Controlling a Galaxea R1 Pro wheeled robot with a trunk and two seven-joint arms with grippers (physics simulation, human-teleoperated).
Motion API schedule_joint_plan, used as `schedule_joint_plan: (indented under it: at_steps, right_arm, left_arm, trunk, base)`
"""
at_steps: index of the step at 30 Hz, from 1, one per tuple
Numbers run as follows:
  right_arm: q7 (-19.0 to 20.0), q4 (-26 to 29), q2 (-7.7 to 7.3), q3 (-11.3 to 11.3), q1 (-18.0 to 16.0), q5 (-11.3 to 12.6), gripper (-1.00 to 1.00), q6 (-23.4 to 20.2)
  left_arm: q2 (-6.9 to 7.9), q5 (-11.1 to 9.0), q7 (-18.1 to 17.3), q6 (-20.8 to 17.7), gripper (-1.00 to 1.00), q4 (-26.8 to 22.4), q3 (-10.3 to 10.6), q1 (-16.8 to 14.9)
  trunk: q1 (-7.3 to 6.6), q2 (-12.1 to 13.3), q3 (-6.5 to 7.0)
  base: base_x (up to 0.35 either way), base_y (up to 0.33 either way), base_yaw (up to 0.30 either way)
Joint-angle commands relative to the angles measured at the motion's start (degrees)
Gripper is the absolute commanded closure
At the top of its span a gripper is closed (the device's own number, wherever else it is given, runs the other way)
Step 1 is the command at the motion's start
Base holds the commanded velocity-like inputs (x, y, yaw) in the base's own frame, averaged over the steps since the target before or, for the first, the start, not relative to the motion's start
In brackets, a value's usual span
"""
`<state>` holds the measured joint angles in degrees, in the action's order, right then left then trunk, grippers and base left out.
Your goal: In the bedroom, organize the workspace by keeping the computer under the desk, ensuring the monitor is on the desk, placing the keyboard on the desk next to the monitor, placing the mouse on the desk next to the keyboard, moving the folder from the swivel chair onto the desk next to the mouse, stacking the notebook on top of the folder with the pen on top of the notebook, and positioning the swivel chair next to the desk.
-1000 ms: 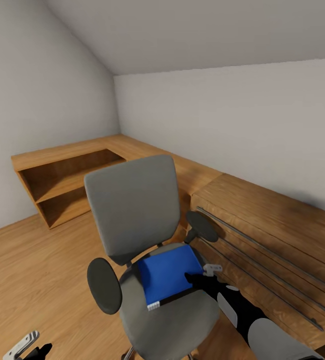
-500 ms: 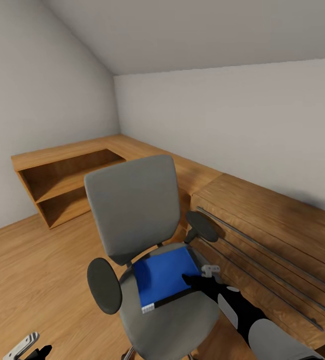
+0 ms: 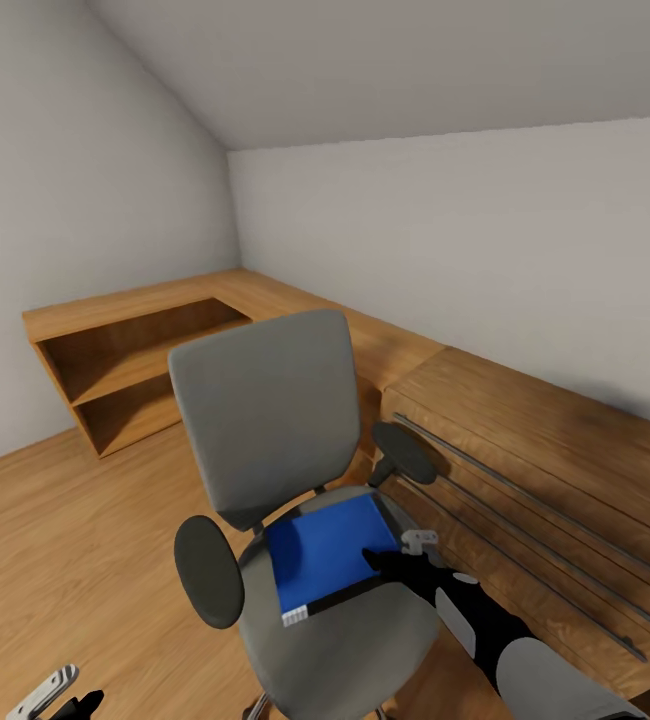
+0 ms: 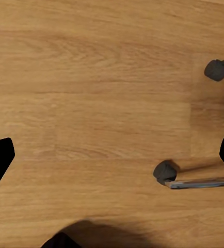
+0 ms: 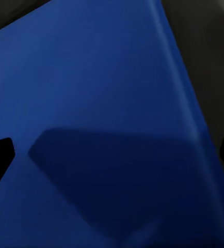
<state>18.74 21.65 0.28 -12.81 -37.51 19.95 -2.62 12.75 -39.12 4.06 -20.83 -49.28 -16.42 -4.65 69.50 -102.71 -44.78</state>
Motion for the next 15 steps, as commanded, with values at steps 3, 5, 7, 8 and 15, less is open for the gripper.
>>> schedule_joint_plan:
  at_steps: [3, 5, 7, 8, 15]
  right_arm:
    - [0.06, 0.06, -0.04, -0.15, -0.02, 0.52, -1.0, -0.26]
    - [0.03, 0.06, -0.07, -0.13, -0.02, 0.52, -1.0, -0.24]
    - [0.02, 0.06, -0.09, -0.12, -0.02, 0.53, -1.0, -0.25]
    - [0.0, 0.06, -0.09, -0.12, -0.02, 0.51, -1.0, -0.23]
    - [-0.02, 0.01, -0.05, -0.14, -0.02, 0.53, -1.0, -0.22]
  left_arm:
    - [0.0, -0.61, 0.39, -0.31, -1.0, -0.11, -0.02, -0.01]
    - [0.0, -0.61, 0.38, -0.31, -1.0, -0.11, -0.02, -0.01]
    - [0.0, -0.61, 0.4, -0.33, -1.0, -0.11, -0.02, -0.01]
    - [0.0, -0.61, 0.39, -0.34, -1.0, -0.11, -0.02, -0.01]
    - [0.0, -0.61, 0.39, -0.3, -1.0, -0.11, -0.02, -0.01]
  trunk:
    - [-0.01, -0.02, -0.05]
    - [-0.01, -0.02, -0.05]
    - [-0.01, -0.02, -0.05]
    - [-0.01, -0.02, -0.05]
    - [-0.01, -0.02, -0.05]
  base:
    - [0.0, 0.0, 0.0]
    - [-0.025, 0.0, 0.0]
    - [-0.141, 0.0, 0.0]
    - [-0.223, 0.0, 0.0]
    - [-0.211, 0.0, 0.0]
